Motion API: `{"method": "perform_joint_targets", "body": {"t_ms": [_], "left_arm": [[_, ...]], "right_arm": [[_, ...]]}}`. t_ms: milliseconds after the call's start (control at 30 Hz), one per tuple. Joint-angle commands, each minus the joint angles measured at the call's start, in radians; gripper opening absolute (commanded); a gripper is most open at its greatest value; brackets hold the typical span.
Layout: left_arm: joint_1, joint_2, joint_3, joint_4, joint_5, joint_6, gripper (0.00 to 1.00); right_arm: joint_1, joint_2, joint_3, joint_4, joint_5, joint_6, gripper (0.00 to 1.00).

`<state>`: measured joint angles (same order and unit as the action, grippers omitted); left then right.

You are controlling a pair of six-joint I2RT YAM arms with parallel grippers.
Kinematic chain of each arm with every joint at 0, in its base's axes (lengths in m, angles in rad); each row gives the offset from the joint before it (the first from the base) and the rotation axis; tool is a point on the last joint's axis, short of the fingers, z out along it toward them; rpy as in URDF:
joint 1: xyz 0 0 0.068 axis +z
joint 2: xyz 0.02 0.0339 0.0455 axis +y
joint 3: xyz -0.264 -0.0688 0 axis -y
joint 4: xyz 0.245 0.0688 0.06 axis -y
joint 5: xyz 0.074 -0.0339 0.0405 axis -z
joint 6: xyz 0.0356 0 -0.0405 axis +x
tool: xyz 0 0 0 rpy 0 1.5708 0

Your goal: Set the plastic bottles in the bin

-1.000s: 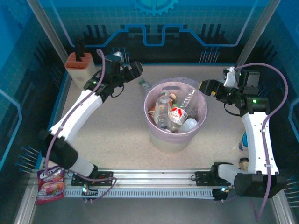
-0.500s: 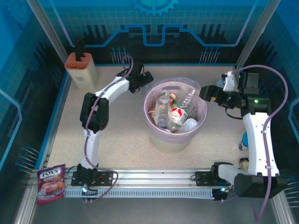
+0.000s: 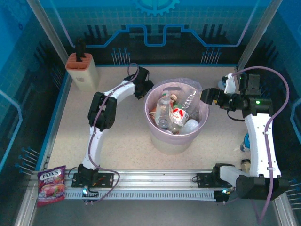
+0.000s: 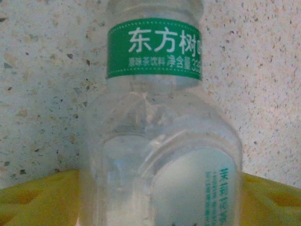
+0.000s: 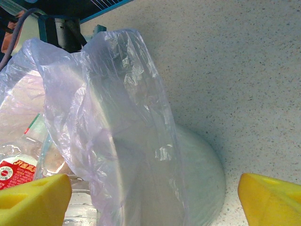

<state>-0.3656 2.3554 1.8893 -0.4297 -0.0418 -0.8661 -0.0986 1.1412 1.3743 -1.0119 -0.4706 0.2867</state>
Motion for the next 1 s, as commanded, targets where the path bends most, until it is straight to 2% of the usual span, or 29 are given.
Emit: {"method": "perform_joint_targets", "body": {"t_ms": [0, 233, 467, 600, 733, 867, 967], "left_arm": [[0.005, -0.033, -0.037, 0.036, 0.023, -0.020, 0.68], [0.009, -0.091, -0.061, 0.036, 0.013, 0.003, 0.58], [0.020, -0.241, -0.122, 0.040, 0.008, 0.064, 0.50], [0.025, -0.408, -0.216, 0.049, 0.038, 0.097, 0.49], [0.024, -0.622, -0.283, 0.029, 0.057, 0.184, 0.48], [-0.001, -0.810, -0.283, -0.012, 0.135, 0.298, 0.42], [-0.056, -0.904, -0.249, -0.071, 0.182, 0.393, 0.40]], "right_arm": [[0.005, -0.008, 0.003, -0.008, -0.009, -0.002, 0.92], [0.005, -0.005, 0.017, -0.001, -0.007, -0.001, 0.92], [0.005, -0.003, 0.027, 0.007, -0.008, -0.006, 0.92], [0.005, -0.003, 0.007, 0.054, -0.009, 0.013, 0.92], [0.005, 0.009, 0.002, 0.092, -0.020, 0.029, 0.92], [0.005, 0.017, -0.003, 0.110, -0.019, 0.034, 0.92], [0.005, 0.022, -0.009, 0.120, -0.013, 0.036, 0.92]]}}
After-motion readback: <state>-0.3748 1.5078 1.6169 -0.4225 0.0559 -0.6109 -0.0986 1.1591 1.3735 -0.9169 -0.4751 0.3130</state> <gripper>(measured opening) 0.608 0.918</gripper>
